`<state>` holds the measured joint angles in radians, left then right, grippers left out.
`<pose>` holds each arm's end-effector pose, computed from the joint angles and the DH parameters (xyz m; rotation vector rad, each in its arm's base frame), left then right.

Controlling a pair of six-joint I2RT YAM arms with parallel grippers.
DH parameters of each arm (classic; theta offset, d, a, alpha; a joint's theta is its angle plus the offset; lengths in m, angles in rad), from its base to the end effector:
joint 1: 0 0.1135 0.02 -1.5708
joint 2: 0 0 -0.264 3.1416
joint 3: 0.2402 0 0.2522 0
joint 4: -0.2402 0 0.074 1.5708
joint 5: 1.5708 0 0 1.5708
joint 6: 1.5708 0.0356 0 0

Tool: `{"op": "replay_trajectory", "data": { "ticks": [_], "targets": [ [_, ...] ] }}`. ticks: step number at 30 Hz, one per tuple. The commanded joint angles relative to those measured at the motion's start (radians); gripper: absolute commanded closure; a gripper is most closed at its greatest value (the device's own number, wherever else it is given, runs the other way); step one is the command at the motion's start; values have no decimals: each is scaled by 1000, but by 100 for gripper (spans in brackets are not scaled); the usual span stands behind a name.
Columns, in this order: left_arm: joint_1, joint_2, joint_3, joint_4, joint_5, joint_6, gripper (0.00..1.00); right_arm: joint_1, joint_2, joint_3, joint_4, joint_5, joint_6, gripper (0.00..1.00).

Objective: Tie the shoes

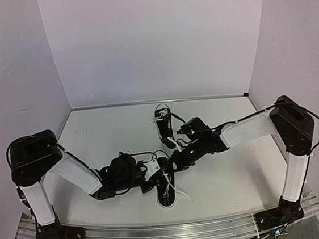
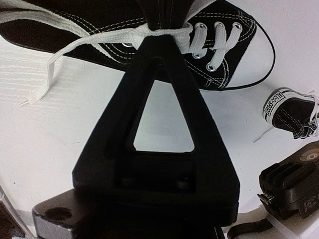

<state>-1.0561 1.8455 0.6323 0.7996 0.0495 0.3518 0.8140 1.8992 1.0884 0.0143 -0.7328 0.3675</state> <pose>0.1628 -0.2915 0.1151 1.3316 1.5178 -0.5017 0.2488 0.2982 0.1553 -0.9513 2.3926 1.3884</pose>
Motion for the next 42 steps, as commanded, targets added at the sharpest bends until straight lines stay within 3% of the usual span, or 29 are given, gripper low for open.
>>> {"op": "replay_trajectory", "data": {
  "ticks": [1, 16, 28, 42],
  "targets": [
    [0, 0, 5, 97, 7, 15, 100, 4, 15, 33, 17, 10, -5, 100],
    [1, -141, -40, -101, -38, 43, 83, -20, -94, -5, -14, 89, -27, 100],
    [87, -269, -49, -343, 2, 57, 59, -19, -102, -6, -48, 104, -39, 100],
    [116, -192, 50, -404, 142, 88, 44, -19, -97, 1, -51, 105, -36, 100]
  ]
}}
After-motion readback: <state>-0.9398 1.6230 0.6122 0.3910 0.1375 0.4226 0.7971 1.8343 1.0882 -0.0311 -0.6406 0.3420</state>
